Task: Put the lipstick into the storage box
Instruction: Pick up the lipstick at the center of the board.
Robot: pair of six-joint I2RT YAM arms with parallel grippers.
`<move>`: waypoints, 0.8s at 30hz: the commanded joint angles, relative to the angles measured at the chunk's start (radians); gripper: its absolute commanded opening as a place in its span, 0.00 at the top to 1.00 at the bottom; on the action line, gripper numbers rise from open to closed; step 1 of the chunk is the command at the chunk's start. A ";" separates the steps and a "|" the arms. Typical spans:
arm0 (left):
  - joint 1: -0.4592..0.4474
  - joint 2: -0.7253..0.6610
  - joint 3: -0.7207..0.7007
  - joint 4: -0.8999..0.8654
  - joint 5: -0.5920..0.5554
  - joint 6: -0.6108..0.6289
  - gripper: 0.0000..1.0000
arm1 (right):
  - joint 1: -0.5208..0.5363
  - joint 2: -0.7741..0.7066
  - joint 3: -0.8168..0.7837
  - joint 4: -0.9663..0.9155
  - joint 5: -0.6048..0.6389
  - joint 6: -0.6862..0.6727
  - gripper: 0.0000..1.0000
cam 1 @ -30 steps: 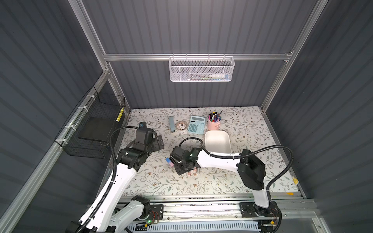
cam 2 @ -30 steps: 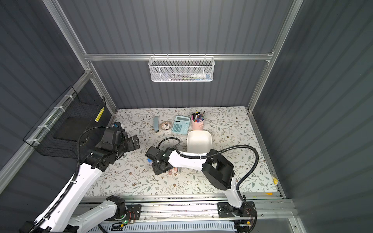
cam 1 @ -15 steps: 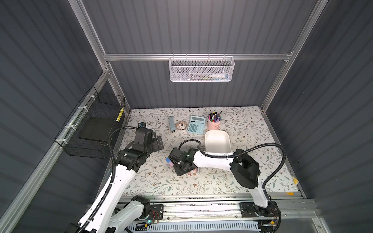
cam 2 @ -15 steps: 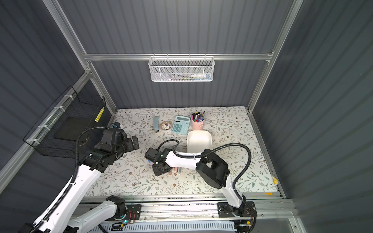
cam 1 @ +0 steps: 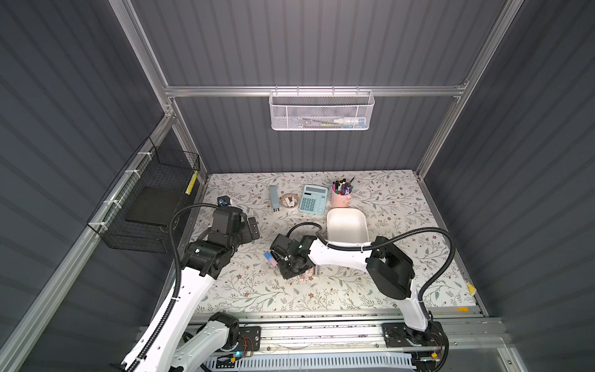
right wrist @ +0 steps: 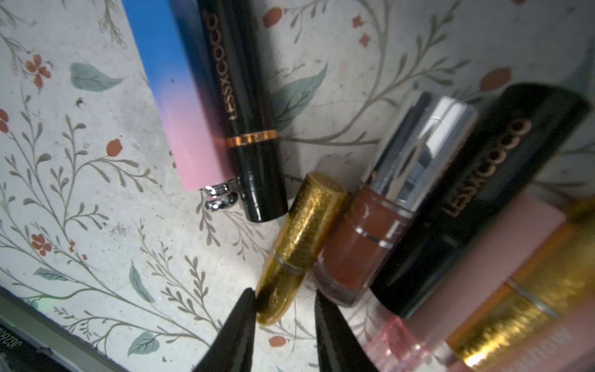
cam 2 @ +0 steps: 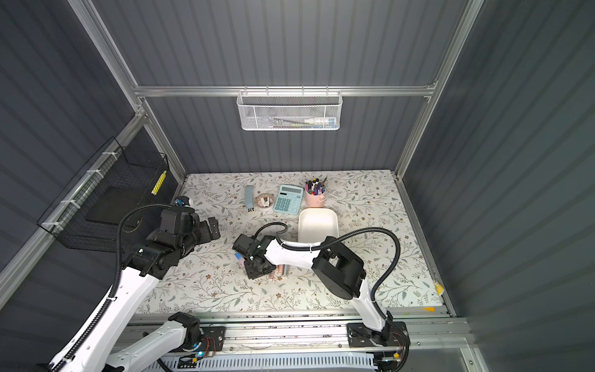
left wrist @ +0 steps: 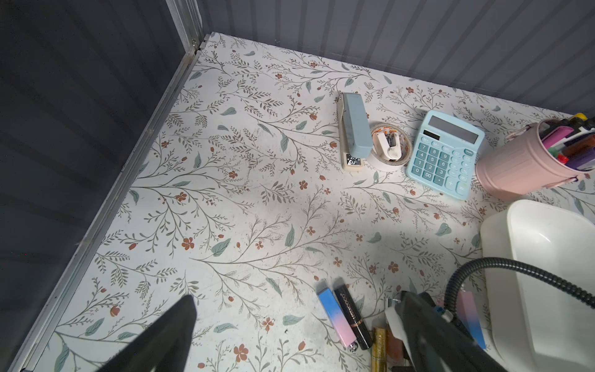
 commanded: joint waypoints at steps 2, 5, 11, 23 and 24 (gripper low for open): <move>-0.003 -0.001 -0.008 -0.016 -0.009 0.012 0.00 | -0.009 0.030 0.014 -0.018 0.004 0.017 0.66; -0.003 0.000 -0.008 -0.016 -0.009 0.012 0.00 | -0.015 0.042 0.022 -0.025 -0.001 0.018 0.65; -0.003 0.000 -0.006 -0.017 -0.009 0.013 0.00 | -0.017 0.066 0.050 -0.042 0.002 0.010 0.66; -0.003 -0.003 -0.009 -0.016 -0.007 0.014 0.00 | -0.017 0.107 0.106 -0.097 0.025 -0.011 0.74; -0.003 -0.002 -0.009 -0.014 -0.005 0.014 0.00 | -0.017 0.106 0.106 -0.100 0.029 -0.008 0.75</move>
